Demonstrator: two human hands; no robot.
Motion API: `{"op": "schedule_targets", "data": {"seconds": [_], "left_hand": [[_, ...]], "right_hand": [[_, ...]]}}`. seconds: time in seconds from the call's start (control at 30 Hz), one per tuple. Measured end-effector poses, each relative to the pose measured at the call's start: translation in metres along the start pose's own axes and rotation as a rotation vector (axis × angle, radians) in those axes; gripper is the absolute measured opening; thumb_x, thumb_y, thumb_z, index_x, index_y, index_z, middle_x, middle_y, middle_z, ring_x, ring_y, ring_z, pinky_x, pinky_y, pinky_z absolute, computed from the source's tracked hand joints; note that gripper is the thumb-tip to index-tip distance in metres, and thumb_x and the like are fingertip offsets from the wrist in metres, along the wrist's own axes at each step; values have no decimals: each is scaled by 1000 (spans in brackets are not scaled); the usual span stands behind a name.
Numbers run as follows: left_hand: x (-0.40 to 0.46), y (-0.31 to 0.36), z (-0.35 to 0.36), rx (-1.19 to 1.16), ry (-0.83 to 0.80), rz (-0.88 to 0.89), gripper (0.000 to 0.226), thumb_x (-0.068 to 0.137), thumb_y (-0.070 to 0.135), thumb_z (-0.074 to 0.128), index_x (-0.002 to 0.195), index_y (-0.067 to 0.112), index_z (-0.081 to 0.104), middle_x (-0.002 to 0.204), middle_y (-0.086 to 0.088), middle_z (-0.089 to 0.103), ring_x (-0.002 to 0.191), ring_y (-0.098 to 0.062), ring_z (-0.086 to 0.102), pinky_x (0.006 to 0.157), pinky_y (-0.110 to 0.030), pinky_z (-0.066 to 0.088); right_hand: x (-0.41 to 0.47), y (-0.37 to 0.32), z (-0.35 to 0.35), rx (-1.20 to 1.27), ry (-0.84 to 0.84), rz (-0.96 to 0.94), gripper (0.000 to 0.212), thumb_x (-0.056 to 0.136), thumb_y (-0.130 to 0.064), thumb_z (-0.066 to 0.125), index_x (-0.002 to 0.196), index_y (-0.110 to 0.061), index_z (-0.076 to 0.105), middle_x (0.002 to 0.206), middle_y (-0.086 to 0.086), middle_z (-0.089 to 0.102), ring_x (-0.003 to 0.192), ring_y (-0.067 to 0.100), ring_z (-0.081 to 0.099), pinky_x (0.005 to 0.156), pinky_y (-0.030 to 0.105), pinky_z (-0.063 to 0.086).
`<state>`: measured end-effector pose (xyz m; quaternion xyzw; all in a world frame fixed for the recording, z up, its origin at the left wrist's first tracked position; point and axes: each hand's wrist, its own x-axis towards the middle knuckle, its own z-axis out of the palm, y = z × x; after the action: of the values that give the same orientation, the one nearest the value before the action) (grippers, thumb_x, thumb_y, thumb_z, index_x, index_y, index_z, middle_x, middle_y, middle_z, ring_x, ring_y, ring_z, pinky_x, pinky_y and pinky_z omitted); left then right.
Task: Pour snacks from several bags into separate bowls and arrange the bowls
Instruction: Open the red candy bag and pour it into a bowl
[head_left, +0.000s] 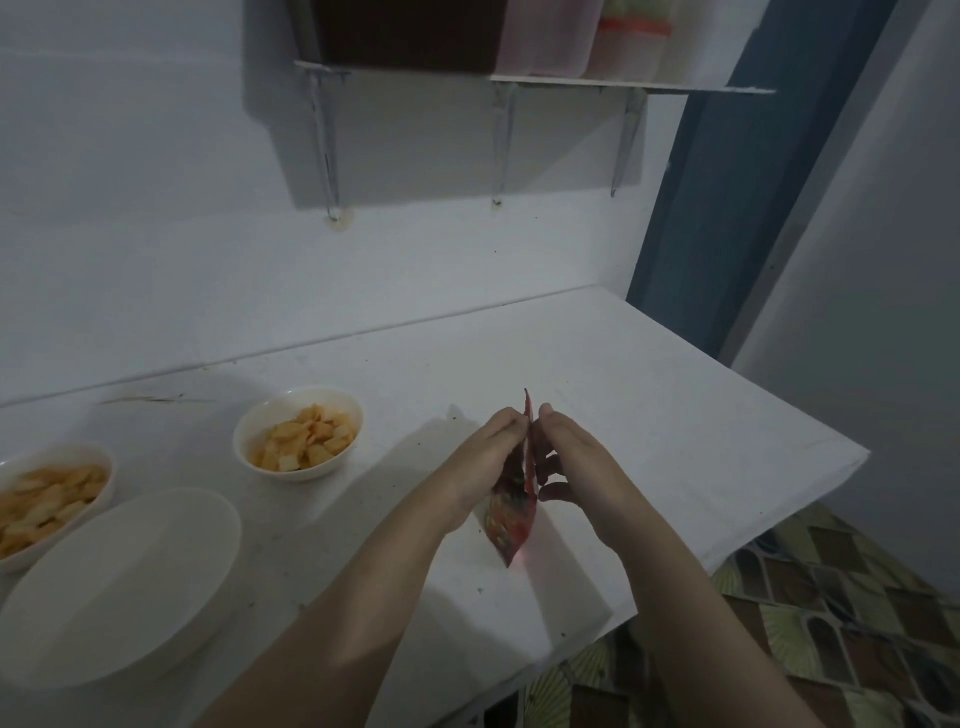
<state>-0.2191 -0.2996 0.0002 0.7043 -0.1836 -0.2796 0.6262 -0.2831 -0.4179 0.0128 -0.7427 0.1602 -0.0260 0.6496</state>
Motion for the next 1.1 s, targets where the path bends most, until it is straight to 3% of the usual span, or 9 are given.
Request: {"op": "schedule_targets", "data": {"seconds": [0.13,0.23,0.37,0.43,0.57,0.73,0.87,0.93,1.1], "left_hand": [[1,3,5,119,14,59,29,96,46,44,73,38,59,75,8,65,83,-19,64,90,-43,53],[-2,10,7,268,39,194,29,101,30,42,73,30,50,70,6,57,67,-10,54,67,-29,45],[-1,9,6,349,78,374,22,96,25,43,77,13,44,74,-12,53,66,-15,46,62,-33,38],[0,8,6,364,111,402,22,95,22,44,74,15,40,69,-6,47,64,-13,42,60,-30,35],[0,4,10,347,167,410,27,95,12,47,70,15,37,61,9,36,55,-7,30,52,-20,26],[3,-4,7,391,184,398,24,93,12,48,71,11,39,61,6,37,55,-8,30,51,-20,27],[-1,-3,4,373,122,371,29,95,12,47,69,20,37,62,7,39,57,-9,34,53,-23,29],[-3,-3,3,358,81,353,28,97,13,45,70,19,40,64,6,42,60,-10,37,57,-25,32],[1,7,4,386,91,232,30,100,25,43,71,17,44,68,4,48,64,-12,45,63,-30,36]], "right_hand": [[-2,-1,-4,-58,14,-32,49,101,-51,42,102,-6,59,75,-1,62,71,14,61,69,31,54],[-3,-2,-7,-95,22,-87,42,102,-40,44,96,1,53,78,6,58,74,17,59,66,31,57],[-6,-8,-11,-161,52,-210,26,102,-23,43,84,-4,48,70,-1,55,65,12,56,58,25,51],[-2,-8,-13,-260,97,-284,24,101,-19,44,81,-6,48,70,1,55,63,12,56,60,32,52],[4,2,-8,-420,223,-368,28,100,-17,45,73,-10,43,66,13,55,64,32,55,60,45,50],[6,10,-6,-493,238,-348,27,98,-17,46,74,-5,44,66,15,55,68,39,58,61,53,56],[7,3,-9,-374,150,-235,21,96,-11,48,78,-1,50,73,16,61,65,22,64,52,28,57],[5,-1,-11,-351,100,-219,21,95,-8,45,75,-1,45,68,10,56,57,13,56,51,25,55],[4,0,-12,-425,111,-286,26,97,-12,45,73,-5,39,65,9,45,58,14,40,54,33,50]]}}
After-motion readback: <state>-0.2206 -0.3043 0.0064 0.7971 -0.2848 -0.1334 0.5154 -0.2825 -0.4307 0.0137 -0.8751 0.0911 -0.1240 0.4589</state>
